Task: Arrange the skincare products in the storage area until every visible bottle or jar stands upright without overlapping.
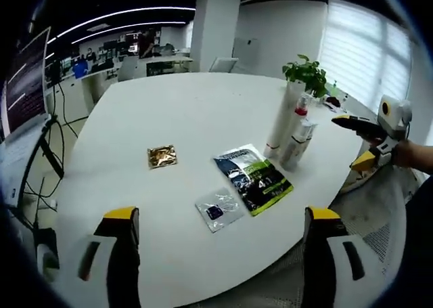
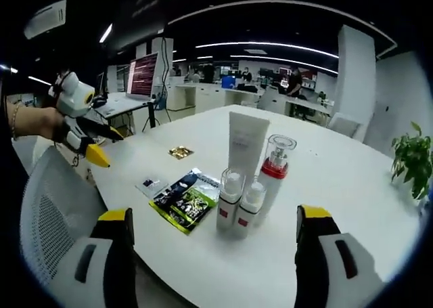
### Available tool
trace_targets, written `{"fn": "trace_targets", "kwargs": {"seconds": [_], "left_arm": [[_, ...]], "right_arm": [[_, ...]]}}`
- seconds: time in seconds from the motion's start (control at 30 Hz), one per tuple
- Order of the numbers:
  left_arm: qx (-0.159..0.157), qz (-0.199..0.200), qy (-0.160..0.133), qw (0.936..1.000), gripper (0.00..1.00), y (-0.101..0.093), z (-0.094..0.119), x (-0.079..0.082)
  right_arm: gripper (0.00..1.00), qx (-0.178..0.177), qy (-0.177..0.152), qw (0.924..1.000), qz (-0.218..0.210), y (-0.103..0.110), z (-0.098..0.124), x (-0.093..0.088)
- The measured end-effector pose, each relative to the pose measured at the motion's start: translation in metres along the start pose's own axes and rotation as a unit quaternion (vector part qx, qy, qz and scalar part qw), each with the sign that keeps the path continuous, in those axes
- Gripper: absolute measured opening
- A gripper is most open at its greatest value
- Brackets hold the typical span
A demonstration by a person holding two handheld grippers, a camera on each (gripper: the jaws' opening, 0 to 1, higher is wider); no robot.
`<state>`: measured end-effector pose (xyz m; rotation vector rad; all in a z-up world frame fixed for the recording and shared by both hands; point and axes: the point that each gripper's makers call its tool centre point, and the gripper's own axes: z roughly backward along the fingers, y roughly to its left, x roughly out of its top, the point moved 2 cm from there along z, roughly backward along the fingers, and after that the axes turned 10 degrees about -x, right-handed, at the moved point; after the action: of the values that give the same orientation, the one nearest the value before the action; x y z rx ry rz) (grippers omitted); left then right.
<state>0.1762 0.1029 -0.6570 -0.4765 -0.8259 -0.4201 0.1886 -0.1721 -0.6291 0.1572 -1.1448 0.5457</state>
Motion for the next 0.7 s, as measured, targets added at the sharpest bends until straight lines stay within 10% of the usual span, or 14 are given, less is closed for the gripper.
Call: {"fn": "trace_targets", "kwargs": {"seconds": [0.7], "left_arm": [[0.019, 0.006, 0.005, 0.9998, 0.99, -0.003, 0.001, 0.002]], "right_arm": [[0.98, -0.008, -0.004, 1.0, 0.001, -0.001, 0.006, -0.004]]}}
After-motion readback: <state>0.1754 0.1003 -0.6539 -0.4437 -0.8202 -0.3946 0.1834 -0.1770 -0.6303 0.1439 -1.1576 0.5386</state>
